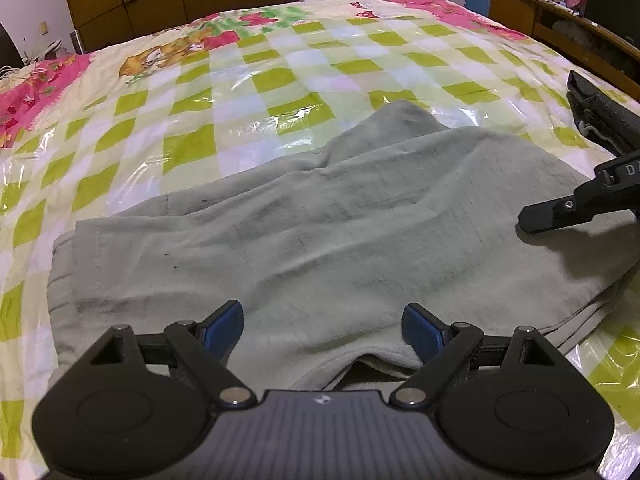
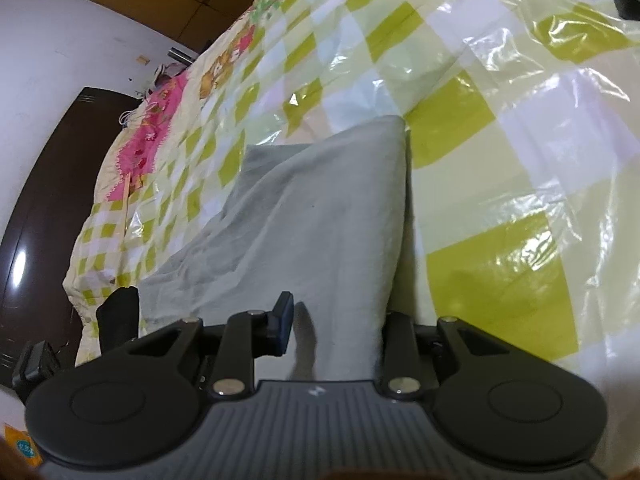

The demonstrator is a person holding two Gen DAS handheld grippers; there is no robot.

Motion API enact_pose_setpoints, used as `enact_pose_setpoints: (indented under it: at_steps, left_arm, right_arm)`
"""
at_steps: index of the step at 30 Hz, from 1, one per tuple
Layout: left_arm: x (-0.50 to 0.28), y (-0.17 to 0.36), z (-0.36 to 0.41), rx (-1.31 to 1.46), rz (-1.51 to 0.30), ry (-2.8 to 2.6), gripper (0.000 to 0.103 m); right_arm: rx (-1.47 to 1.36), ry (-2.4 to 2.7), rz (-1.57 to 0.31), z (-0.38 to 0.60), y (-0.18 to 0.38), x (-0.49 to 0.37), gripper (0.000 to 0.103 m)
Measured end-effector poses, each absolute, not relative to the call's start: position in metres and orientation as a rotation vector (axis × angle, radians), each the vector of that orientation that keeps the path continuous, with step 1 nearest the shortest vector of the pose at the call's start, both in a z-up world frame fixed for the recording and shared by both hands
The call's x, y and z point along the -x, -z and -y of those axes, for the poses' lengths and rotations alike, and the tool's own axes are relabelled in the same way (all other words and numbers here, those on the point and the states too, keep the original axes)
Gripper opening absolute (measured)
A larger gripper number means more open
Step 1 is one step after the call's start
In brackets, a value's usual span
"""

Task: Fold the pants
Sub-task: 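Grasp the grey-green pants edge with the right gripper and lift it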

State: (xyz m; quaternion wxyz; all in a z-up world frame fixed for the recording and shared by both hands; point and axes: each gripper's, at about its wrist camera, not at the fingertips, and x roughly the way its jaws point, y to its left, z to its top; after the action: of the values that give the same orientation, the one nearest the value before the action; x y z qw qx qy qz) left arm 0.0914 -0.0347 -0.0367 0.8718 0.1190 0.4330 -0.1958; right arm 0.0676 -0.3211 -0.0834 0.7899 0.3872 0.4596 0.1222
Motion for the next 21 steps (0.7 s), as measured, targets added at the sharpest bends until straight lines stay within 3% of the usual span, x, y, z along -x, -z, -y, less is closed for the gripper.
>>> enact_pose_setpoints:
  at_steps: [7, 12, 16, 19, 21]
  left_arm:
    - [-0.093, 0.039, 0.03, -0.211, -0.903, 0.429, 0.101]
    - [-0.094, 0.042, 0.029, -0.198, -0.899, 0.437, 0.103]
    - [-0.094, 0.042, 0.027, -0.188, -0.897, 0.443, 0.103]
    - [-0.094, 0.042, 0.027, -0.187, -0.892, 0.445, 0.103]
    - [-0.092, 0.042, 0.025, -0.184, -0.887, 0.449, 0.103]
  right_arm:
    - [-0.806, -0.228, -0.979, 0.31, 0.085, -0.072, 0.037]
    - [-0.821, -0.253, -0.965, 0.306, 0.084, -0.075, 0.059]
    - [-0.884, -0.26, -0.978, 0.309, 0.086, -0.079, 0.064]
    - [-0.902, -0.247, -0.983, 0.311, 0.087, -0.079, 0.054]
    - [-0.886, -0.225, -0.992, 0.313, 0.086, -0.078, 0.029]
